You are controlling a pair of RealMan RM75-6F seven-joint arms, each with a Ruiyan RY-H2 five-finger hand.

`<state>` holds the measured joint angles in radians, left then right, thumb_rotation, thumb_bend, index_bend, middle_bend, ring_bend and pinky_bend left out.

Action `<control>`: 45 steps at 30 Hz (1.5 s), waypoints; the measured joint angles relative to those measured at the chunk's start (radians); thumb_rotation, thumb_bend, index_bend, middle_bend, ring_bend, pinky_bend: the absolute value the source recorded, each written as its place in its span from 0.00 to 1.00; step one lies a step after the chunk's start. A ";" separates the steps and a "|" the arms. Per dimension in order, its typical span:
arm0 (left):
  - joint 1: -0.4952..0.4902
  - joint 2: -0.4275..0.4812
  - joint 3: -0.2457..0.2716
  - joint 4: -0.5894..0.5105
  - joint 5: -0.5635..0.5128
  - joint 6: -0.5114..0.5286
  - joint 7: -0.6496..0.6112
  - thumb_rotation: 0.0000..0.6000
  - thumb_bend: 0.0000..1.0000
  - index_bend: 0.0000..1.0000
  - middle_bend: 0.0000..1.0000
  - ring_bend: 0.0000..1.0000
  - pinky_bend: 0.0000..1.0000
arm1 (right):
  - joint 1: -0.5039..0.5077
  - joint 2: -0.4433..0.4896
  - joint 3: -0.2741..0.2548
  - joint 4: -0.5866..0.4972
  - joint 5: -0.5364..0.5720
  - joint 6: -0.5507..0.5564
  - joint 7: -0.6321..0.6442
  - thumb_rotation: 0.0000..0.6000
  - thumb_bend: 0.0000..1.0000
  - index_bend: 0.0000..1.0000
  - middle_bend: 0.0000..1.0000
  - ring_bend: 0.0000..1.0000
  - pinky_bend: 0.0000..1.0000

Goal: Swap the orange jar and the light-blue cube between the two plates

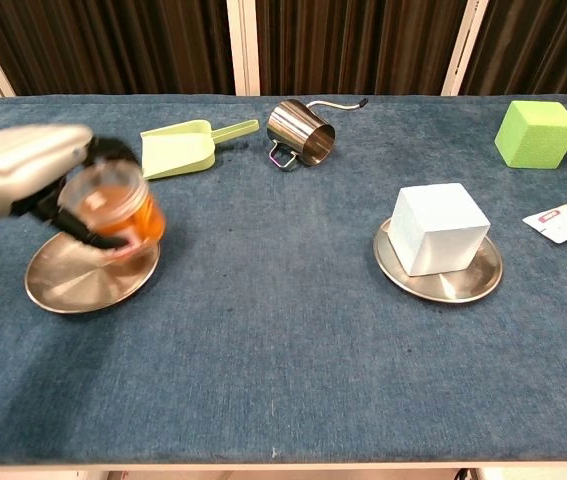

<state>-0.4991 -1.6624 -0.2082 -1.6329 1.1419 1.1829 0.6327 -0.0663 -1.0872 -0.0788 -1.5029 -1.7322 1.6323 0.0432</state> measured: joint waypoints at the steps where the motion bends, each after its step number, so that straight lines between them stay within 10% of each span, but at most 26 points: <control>1: -0.011 -0.010 -0.011 0.008 0.003 0.002 0.000 1.00 0.43 0.55 0.51 0.51 0.64 | 0.001 0.000 0.000 -0.001 0.002 -0.003 -0.002 0.92 0.18 0.00 0.00 0.00 0.00; 12: -0.213 -0.212 -0.134 0.255 -0.080 -0.069 0.052 1.00 0.38 0.52 0.49 0.48 0.59 | 0.012 0.007 0.013 -0.014 0.030 -0.026 0.006 0.92 0.18 0.00 0.00 0.00 0.00; 23: -0.297 -0.266 -0.129 0.350 -0.157 -0.158 0.079 1.00 0.01 0.00 0.02 0.05 0.27 | 0.054 0.005 0.017 -0.023 0.029 -0.088 0.005 0.92 0.18 0.00 0.00 0.00 0.00; 36: -0.151 0.106 -0.004 -0.182 0.013 -0.032 0.015 1.00 0.03 0.00 0.00 0.03 0.23 | 0.249 -0.013 0.073 -0.167 -0.034 -0.314 -0.157 0.92 0.18 0.00 0.00 0.00 0.00; 45: 0.116 0.427 0.206 -0.217 0.274 0.192 -0.309 1.00 0.03 0.00 0.00 0.02 0.20 | 0.491 -0.151 0.210 -0.218 0.282 -0.687 -0.420 0.92 0.30 0.00 0.00 0.00 0.00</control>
<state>-0.3830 -1.2351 -0.0022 -1.8497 1.4163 1.3754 0.3234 0.4244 -1.2385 0.1313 -1.7206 -1.4506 0.9456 -0.3769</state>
